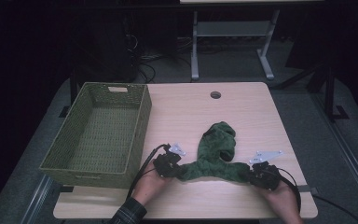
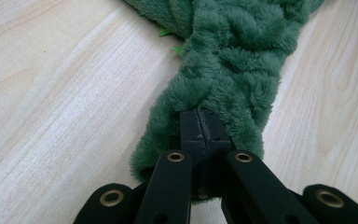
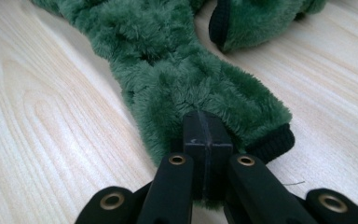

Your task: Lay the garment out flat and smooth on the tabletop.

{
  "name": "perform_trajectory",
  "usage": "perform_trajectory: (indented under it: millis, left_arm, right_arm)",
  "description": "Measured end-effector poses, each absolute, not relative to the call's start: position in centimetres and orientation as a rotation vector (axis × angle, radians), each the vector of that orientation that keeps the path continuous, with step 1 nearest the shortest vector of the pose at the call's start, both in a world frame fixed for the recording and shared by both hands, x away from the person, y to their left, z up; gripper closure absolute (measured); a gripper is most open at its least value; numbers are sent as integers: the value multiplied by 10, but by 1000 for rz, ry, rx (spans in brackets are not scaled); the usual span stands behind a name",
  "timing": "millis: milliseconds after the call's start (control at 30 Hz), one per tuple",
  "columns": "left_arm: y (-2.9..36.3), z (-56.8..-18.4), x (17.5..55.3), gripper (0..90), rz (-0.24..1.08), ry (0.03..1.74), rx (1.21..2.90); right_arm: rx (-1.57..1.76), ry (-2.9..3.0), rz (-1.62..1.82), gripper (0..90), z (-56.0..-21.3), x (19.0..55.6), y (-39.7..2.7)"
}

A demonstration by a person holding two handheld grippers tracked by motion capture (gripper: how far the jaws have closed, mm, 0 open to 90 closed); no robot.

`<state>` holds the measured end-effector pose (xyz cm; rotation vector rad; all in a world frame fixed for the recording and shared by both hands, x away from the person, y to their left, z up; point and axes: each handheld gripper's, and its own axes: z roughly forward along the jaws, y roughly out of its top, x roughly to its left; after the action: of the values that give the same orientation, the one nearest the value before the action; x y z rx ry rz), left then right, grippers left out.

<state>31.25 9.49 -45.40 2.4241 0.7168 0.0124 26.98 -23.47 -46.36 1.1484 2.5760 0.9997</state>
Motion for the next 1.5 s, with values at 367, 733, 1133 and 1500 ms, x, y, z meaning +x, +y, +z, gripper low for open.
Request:
perform_trajectory:
  millis: [367, 733, 1133, 1500]
  left_arm:
    - [108, -453, 291, 900, -47, 697, 2445]
    - [109, -446, 277, 813, -96, 671, 2382]
    - [90, -411, 319, 648, 38, 611, 2327]
    - [54, -402, 368, 574, 77, 560, 2316]
  right_arm:
    - [1168, 2608, 954, 900, -460, 247, -243]
    - [1147, 2624, 969, 851, -457, 232, -245]
    - [1104, 2547, 1080, 726, -439, 266, -227]
    - [1156, 2540, 1089, 591, -446, 273, -225]
